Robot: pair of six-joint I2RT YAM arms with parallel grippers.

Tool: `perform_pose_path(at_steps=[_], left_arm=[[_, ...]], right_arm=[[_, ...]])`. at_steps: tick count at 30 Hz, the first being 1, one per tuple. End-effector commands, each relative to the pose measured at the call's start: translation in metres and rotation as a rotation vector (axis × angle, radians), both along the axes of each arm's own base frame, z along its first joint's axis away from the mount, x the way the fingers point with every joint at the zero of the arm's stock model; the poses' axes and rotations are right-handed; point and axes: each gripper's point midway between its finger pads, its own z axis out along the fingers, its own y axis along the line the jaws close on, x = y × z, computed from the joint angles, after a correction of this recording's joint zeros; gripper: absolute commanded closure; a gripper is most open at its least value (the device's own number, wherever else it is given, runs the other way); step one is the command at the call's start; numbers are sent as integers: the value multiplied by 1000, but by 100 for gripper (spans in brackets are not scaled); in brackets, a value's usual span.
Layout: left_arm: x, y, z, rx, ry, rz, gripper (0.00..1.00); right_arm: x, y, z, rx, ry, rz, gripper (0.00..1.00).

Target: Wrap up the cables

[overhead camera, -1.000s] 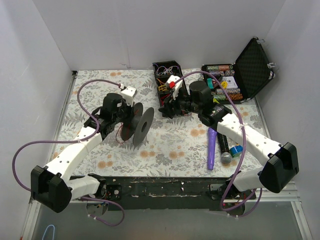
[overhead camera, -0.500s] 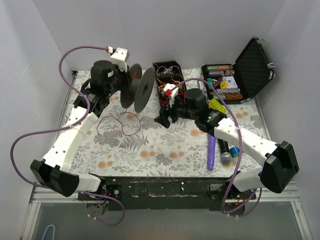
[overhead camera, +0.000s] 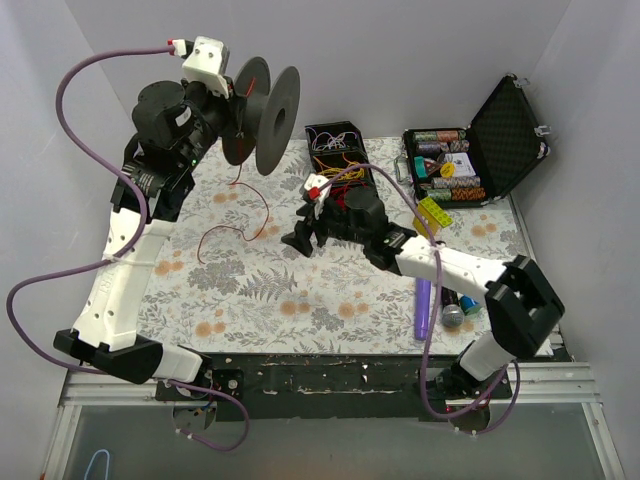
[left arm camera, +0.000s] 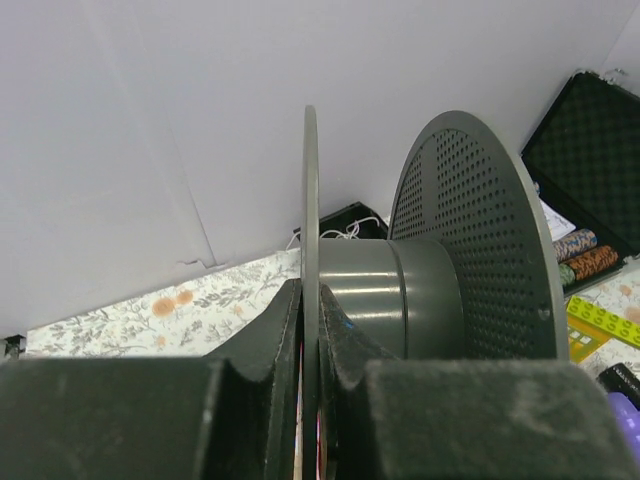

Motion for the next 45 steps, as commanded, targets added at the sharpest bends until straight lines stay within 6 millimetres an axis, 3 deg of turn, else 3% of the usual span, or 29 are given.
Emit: perform_pose_path(at_steps=[1, 4, 7, 12, 16, 20, 22, 26, 29, 32, 37, 40, 45], left_arm=[[-14, 9, 42, -40, -99, 8, 100], [-18, 9, 47, -53, -107, 2, 100], [-22, 7, 50, -59, -112, -12, 100], [-25, 8, 52, -63, -115, -17, 100], [-27, 8, 55, -69, -124, -19, 100], [-29, 7, 55, -68, -124, -30, 100], [-29, 6, 55, -72, -126, -33, 100], [-27, 6, 59, -82, -134, -29, 100], [-27, 5, 63, -95, -138, -31, 100], [-28, 4, 62, -109, -128, -36, 100], [-31, 5, 52, -116, -92, -34, 100], [-34, 7, 48, -110, -83, -34, 100], [-44, 5, 35, -65, -64, -68, 100]], right_arm=[[19, 18, 3, 77, 43, -37, 14], [32, 34, -13, 151, 172, -45, 14], [53, 52, -5, 273, 313, -80, 14], [80, 78, -12, 353, 461, -139, 15], [99, 84, -54, 265, 606, -267, 19], [96, 88, -65, 250, 627, -261, 20], [88, 98, -63, 258, 614, -192, 21], [76, 112, -78, 227, 649, -133, 23], [66, 112, -94, 238, 717, -116, 31], [62, 109, -98, 239, 731, -100, 62], [66, 98, -70, 298, 657, -87, 96], [73, 77, -61, 314, 640, -129, 99], [80, 19, -50, 273, 621, -231, 99]])
